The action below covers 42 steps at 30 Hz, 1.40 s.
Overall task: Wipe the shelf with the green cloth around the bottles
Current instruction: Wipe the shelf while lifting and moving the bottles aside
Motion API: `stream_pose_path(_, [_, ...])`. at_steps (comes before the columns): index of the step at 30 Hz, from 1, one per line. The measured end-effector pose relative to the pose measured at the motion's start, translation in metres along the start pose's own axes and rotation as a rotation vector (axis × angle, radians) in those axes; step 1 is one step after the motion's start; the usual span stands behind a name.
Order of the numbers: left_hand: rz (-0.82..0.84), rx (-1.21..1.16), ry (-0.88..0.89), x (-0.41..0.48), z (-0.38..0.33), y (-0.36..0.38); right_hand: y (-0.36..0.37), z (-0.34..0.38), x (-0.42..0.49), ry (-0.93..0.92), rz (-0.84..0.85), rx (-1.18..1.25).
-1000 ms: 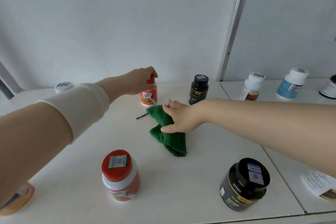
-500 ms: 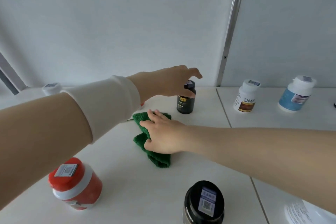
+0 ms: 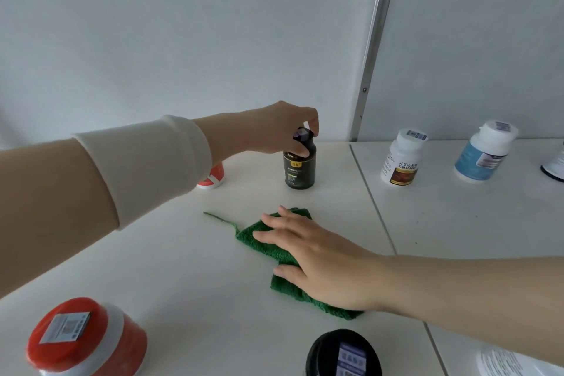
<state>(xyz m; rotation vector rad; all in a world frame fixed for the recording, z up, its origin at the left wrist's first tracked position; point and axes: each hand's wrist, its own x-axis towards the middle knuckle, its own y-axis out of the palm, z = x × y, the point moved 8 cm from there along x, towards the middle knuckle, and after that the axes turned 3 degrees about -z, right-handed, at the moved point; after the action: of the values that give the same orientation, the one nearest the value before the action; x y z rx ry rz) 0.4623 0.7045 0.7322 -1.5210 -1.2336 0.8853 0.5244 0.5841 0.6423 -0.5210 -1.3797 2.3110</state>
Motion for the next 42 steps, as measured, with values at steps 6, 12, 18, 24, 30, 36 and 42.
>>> stream_pose_path(6, [-0.134, -0.031, -0.037, 0.006, 0.010, -0.039, -0.008, -0.031, 0.012, 0.003, -0.109, -0.157])
stream_pose_path(12, [-0.220, -0.034, -0.060, 0.003, 0.018, -0.060, -0.057, -0.117, 0.053, 0.302, -0.222, -0.150])
stream_pose_path(18, [-0.247, -0.037, -0.047, -0.006, 0.012, -0.067, -0.086, -0.160, 0.071, 0.605, -0.285, -0.176])
stream_pose_path(24, [-0.236, 0.001, -0.012, -0.010, 0.000, -0.061, -0.074, -0.146, 0.043, 0.888, -0.223, -0.224])
stream_pose_path(30, [-0.168, 0.020, 0.020, -0.008, -0.011, -0.039, -0.021, -0.093, -0.038, 0.909, 0.020, -0.156])
stream_pose_path(36, [-0.096, 0.022, 0.022, -0.005, -0.016, -0.011, 0.000, -0.064, -0.069, 0.793, 0.117, -0.105])
stream_pose_path(42, [-0.059, 0.049, 0.015, -0.003, -0.011, 0.002, -0.035, -0.102, 0.007, 0.665, -0.020, -0.160])
